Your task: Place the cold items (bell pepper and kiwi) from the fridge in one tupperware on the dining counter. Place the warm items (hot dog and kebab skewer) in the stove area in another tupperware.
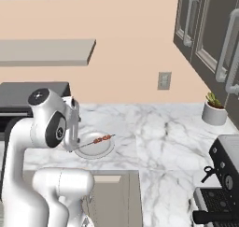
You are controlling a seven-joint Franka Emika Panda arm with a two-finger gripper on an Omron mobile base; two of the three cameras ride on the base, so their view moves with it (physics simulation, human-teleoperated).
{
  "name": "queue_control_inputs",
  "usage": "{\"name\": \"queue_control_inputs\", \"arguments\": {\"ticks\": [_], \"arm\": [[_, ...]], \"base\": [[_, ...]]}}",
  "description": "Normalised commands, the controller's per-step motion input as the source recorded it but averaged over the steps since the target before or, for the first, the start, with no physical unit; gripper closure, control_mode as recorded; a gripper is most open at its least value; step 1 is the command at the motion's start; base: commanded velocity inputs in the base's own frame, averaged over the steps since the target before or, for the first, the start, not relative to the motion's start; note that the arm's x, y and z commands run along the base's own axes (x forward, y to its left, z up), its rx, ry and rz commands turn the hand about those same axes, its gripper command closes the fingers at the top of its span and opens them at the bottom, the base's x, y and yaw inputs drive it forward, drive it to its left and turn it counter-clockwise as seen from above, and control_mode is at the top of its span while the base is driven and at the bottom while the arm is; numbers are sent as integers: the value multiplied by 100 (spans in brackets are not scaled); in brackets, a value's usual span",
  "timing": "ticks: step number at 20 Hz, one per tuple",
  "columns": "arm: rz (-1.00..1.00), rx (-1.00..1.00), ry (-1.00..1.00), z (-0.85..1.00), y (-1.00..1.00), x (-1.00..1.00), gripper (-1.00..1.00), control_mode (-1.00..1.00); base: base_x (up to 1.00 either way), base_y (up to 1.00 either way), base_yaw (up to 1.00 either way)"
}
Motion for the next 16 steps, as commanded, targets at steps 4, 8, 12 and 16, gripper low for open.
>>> {"name": "queue_control_inputs", "arguments": {"ticks": [4,8,12,16], "arm": [[50,-1,3,-47,5,61,-100,-100],[59,-1,9,-57,7,90,-100,-100],[40,-1,13,-60,20,100,-100,-100],[8,-11,38,-57,8,91,-100,-100]], "base": [[0,0,0],[0,0,0],[0,0,0],[0,0,0]]}}
